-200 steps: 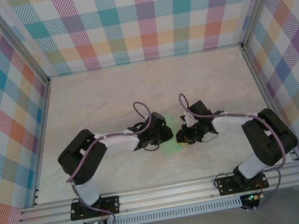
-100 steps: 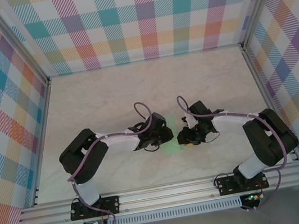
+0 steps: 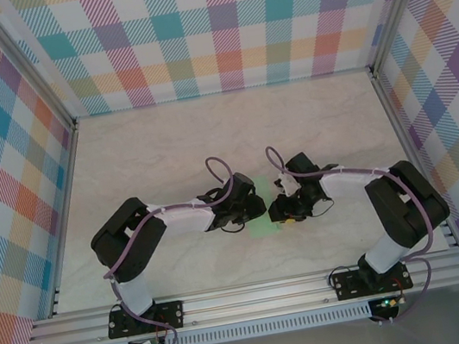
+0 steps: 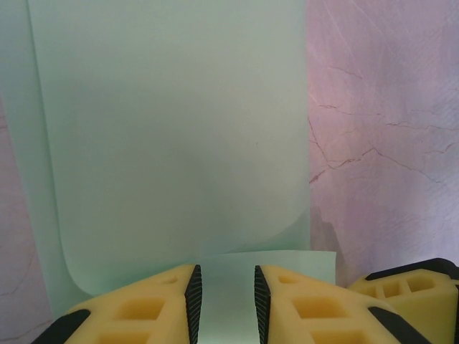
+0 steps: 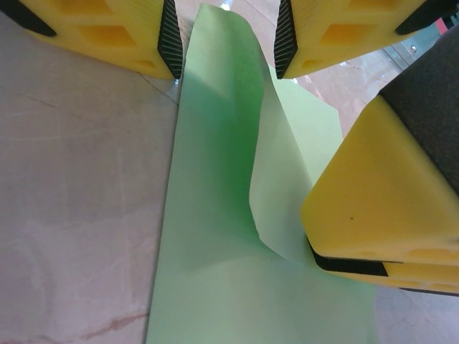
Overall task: Fold a paper plane with a square sheet of paper (pick it up from the middle)
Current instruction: Fold the triangle a second time at the center of the table.
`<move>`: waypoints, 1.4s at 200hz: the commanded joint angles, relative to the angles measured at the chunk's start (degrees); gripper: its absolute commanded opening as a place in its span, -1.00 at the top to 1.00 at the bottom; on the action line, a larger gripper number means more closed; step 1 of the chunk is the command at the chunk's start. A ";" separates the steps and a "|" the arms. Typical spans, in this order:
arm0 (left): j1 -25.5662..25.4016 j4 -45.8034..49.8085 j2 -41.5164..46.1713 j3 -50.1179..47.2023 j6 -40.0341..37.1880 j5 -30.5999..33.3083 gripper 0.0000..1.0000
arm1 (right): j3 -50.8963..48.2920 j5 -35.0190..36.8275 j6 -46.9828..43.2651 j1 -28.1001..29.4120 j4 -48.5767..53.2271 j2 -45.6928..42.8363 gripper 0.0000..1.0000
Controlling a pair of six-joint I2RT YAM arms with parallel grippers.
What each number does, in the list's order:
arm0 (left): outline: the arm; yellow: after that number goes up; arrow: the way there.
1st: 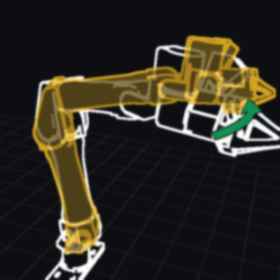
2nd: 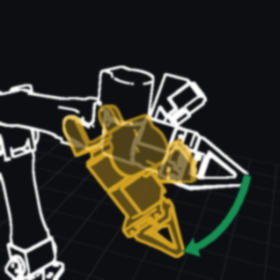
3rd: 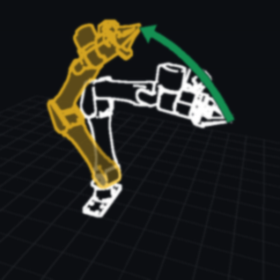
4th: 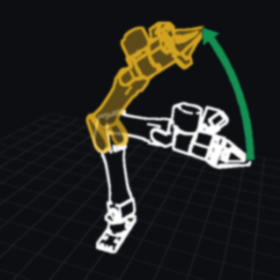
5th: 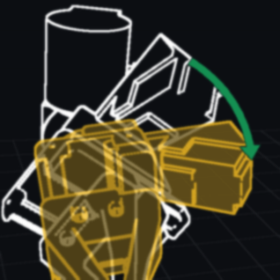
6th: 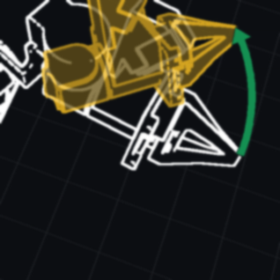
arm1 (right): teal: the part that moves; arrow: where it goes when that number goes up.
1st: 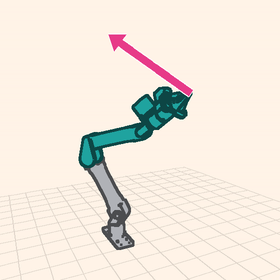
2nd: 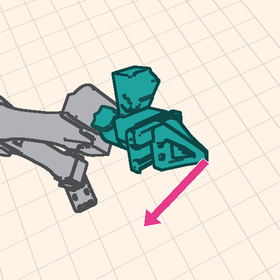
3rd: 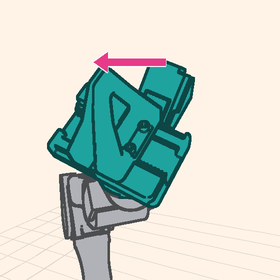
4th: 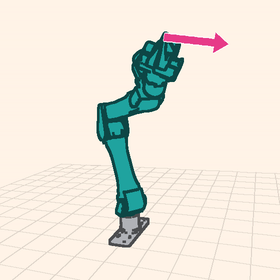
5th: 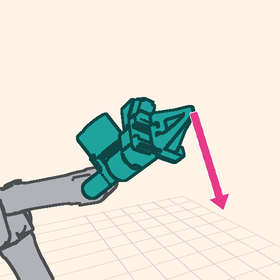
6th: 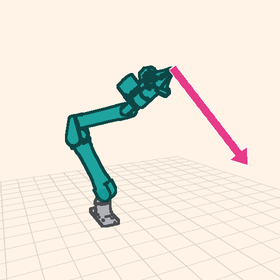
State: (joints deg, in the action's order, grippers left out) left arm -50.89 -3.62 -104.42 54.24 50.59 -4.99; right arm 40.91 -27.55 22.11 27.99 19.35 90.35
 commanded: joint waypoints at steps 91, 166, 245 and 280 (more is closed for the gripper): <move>-0.88 0.14 0.49 1.40 0.30 -0.07 0.43 | 3.23 9.45 -4.53 3.30 4.02 3.82 0.27; -0.88 0.19 1.49 1.22 -0.29 -0.62 0.43 | 3.43 10.70 -2.82 3.35 3.67 5.36 0.56; -0.93 1.32 2.84 0.40 -1.13 -0.96 0.43 | 3.20 10.75 -1.38 3.27 4.35 1.94 0.43; -0.92 2.59 1.35 0.45 -0.06 1.27 0.46 | 1.77 13.05 1.05 3.21 5.77 -6.80 0.33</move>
State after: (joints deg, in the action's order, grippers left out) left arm -50.92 -2.90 -102.89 54.26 50.15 -5.82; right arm 44.16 -17.82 21.15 31.31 24.88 89.34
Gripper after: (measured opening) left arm 0.272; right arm 0.333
